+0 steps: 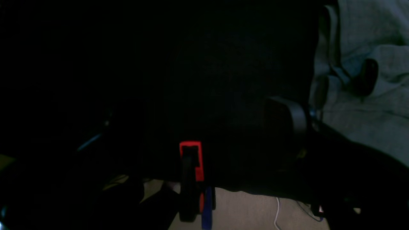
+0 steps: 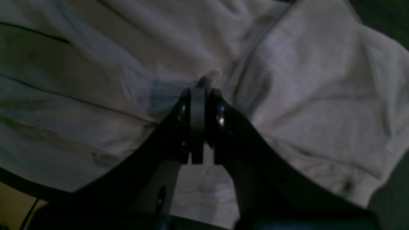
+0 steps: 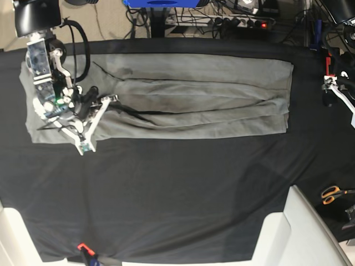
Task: Fold the T-shirt properly
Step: 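Slide the right gripper along the shirt's folded edge toward the collar end, then grasp the shirt's end with the left gripper and pull it taut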
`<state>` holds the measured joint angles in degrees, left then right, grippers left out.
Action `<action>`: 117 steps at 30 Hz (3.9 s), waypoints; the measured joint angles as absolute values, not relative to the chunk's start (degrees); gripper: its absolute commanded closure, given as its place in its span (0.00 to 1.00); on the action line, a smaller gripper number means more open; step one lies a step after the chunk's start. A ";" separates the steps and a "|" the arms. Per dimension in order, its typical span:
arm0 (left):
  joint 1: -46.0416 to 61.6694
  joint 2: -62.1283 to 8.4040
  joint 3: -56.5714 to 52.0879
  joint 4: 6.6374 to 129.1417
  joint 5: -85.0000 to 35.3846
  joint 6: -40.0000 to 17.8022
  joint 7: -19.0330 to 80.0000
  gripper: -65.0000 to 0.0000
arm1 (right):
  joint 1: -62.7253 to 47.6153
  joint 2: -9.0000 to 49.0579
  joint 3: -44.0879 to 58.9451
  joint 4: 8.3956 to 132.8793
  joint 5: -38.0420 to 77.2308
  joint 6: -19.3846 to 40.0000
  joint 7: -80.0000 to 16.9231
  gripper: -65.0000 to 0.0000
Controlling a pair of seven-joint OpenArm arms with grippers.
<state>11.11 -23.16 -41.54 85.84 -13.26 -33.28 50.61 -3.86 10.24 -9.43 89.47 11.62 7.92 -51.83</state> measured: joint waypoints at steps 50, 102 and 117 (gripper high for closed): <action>12.56 -25.87 -51.92 73.84 -48.66 -39.72 56.62 0.15 | -29.71 5.39 -3.86 107.37 11.97 -8.56 -20.69 0.39; 6.76 -20.32 -34.79 54.30 -49.36 -39.48 42.83 0.15 | -29.15 5.34 -3.60 101.89 11.97 -2.50 -20.53 0.40; 2.55 -14.94 -32.53 54.30 -43.57 -40.58 41.17 0.19 | -29.12 5.37 -3.57 102.00 11.94 -2.52 -20.51 0.40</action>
